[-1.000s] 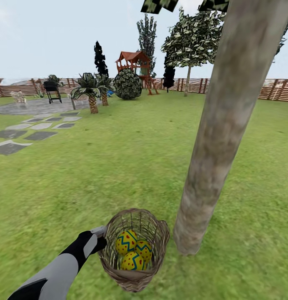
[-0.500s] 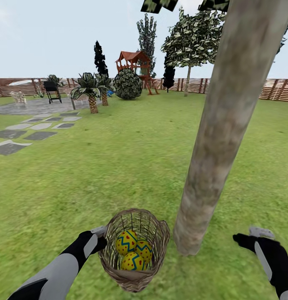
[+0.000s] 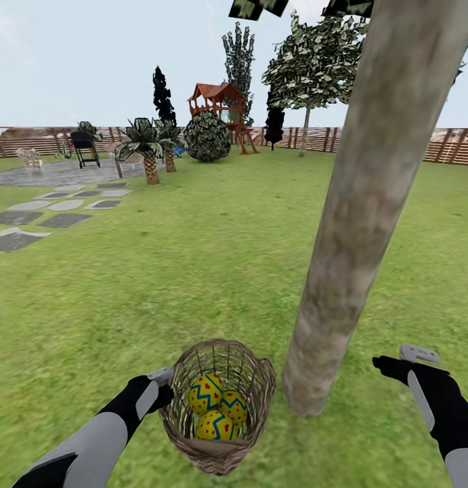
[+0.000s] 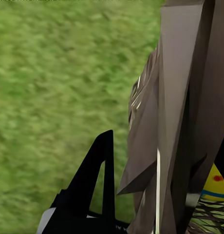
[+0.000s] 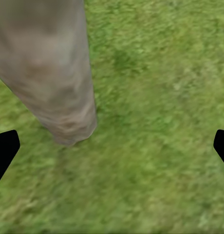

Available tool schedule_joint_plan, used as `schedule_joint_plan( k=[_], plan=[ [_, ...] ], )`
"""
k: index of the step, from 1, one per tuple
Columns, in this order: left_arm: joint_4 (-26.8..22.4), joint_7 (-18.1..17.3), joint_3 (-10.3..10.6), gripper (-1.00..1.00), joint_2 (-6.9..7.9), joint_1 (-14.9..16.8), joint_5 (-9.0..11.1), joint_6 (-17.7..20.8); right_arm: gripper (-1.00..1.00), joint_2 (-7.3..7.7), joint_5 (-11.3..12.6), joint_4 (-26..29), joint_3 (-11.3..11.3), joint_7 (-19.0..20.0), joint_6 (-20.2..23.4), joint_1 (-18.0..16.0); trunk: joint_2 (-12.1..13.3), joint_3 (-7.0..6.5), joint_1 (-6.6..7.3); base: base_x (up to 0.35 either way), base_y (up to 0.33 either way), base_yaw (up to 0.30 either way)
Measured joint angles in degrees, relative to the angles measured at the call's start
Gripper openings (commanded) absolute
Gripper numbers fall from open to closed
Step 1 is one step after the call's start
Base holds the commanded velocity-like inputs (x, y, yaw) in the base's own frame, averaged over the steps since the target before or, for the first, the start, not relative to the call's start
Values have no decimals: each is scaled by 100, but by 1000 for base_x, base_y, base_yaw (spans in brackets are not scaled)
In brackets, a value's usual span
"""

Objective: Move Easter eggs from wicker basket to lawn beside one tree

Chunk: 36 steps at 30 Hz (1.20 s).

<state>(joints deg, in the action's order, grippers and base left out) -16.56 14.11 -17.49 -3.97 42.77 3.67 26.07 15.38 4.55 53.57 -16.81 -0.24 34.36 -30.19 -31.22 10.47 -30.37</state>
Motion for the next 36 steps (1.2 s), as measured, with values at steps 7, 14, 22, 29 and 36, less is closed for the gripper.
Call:
schedule_joint_plan(
  k=[7,14,22,29,36],
  plan=[
    [0,-1,-1,-100,-2,0,0,2,100,0,4,-18,0,0,5,1,-282,126,-154,0,0,0],
    [0,-1,-5,-100,5,0,10,-3,100,0,8,-79,0,-7,9,2,-563,253,-308,0,0,0],
    [1,-4,1,-100,3,0,1,0,100,-51,-6,-80,0,0,-11,1,-885,397,-484,0,0,0],
    [0,-4,-1,-100,5,0,3,-1,100,-71,-9,-216,-9,-24,-32,4,-1166,523,-638,0,0,0],
    [1,-9,-3,-100,0,0,8,-1,100,-38,-80,-1099,6,-32,-155,1,-1448,649,-792,0,0,0]
  ],
)
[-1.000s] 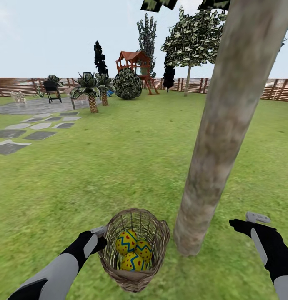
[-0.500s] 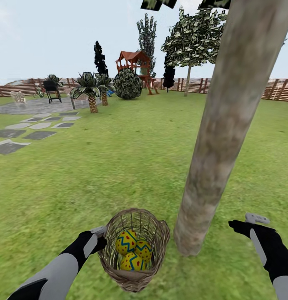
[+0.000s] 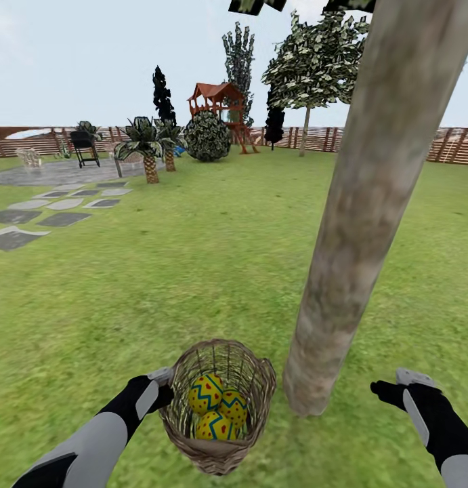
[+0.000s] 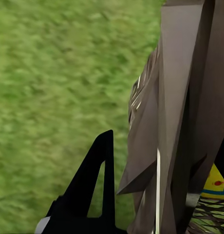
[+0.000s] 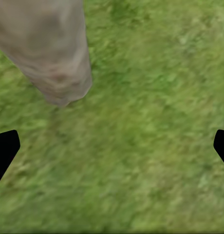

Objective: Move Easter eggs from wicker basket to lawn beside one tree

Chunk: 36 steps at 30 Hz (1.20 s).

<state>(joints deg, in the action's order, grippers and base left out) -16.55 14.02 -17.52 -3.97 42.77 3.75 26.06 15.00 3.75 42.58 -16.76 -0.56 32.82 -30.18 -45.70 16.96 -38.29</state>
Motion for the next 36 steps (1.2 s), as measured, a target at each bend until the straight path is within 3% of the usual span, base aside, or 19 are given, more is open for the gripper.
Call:
schedule_joint_plan(
  k=[36],
  plan=[
    [-1,0,-3,-100,3,1,-5,0,100,-4,12,-3,-21,0,-12,1,-1446,647,-791,0,0,0]
  ],
)
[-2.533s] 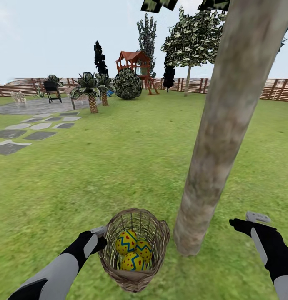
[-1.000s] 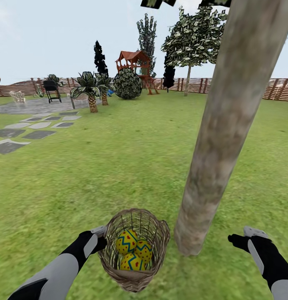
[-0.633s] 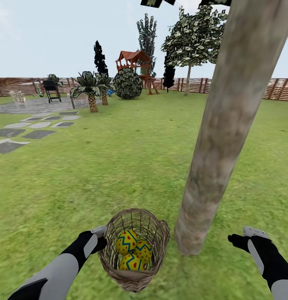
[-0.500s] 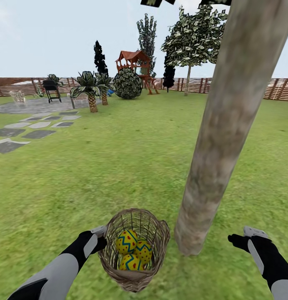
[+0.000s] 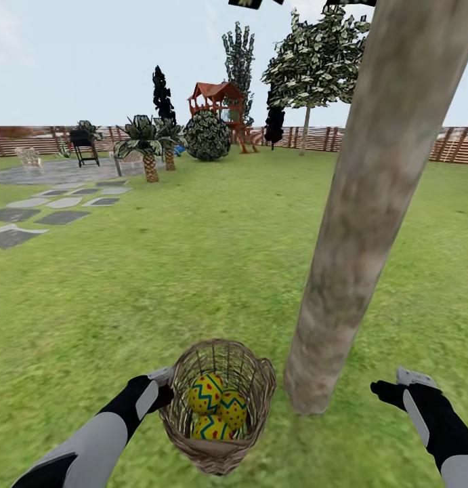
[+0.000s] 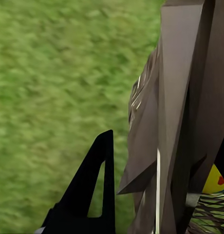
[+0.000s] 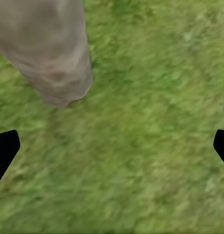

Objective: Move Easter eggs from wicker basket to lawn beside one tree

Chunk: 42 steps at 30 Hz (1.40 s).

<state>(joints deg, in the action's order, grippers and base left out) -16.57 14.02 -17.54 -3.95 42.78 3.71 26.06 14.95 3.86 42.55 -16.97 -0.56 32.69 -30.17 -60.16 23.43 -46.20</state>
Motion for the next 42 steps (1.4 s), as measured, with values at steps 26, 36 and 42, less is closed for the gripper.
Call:
schedule_joint_plan(
  k=[26,36,42],
  plan=[
    [2,2,8,-100,-3,0,-6,3,100,-1,-11,-176,16,0,-97,0,-1043,467,-571,0,0,0],
    [0,-1,-2,-100,-5,0,5,-1,100,-1,-11,-176,16,0,-100,0,-1445,647,-791,0,0,0],
    [1,1,3,-100,-5,0,-2,1,100,-1,-11,-176,16,0,-99,1,-1686,755,-923,0,0,0]
  ],
)
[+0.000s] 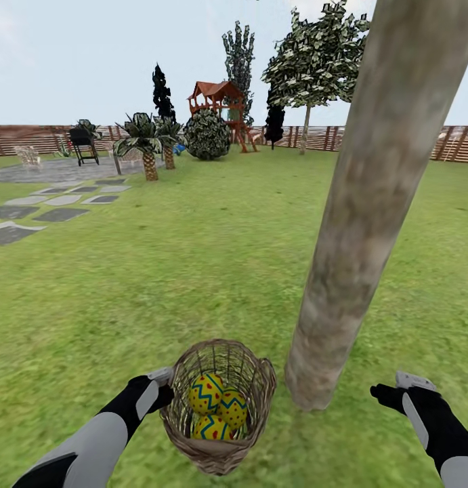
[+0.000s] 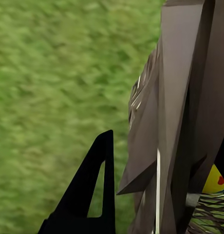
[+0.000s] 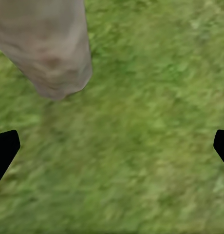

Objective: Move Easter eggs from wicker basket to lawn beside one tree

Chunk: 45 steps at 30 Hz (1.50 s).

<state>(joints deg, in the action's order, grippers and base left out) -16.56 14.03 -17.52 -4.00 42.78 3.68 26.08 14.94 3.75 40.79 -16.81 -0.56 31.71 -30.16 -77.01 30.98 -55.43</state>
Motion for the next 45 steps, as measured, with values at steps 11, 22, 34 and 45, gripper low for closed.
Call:
schedule_joint_plan(
  k=[11,22,34,45],
  plan=[
    [4,0,-2,-100,-1,0,2,-2,100,0,3,0,0,0,2,-2,-441,198,-242,0,0,0],
    [3,0,-2,-100,-1,0,1,-1,100,0,2,0,0,0,-2,-3,-883,395,-483,0,0,0],
    [9,0,-5,-100,-1,0,3,-1,100,0,6,0,0,0,-6,-2,-1364,611,-747,0,0,0],
    [9,0,-3,-100,-1,0,2,-2,100,0,7,-4,0,0,-7,2,-1805,808,-989,0,0,0]
  ],
)
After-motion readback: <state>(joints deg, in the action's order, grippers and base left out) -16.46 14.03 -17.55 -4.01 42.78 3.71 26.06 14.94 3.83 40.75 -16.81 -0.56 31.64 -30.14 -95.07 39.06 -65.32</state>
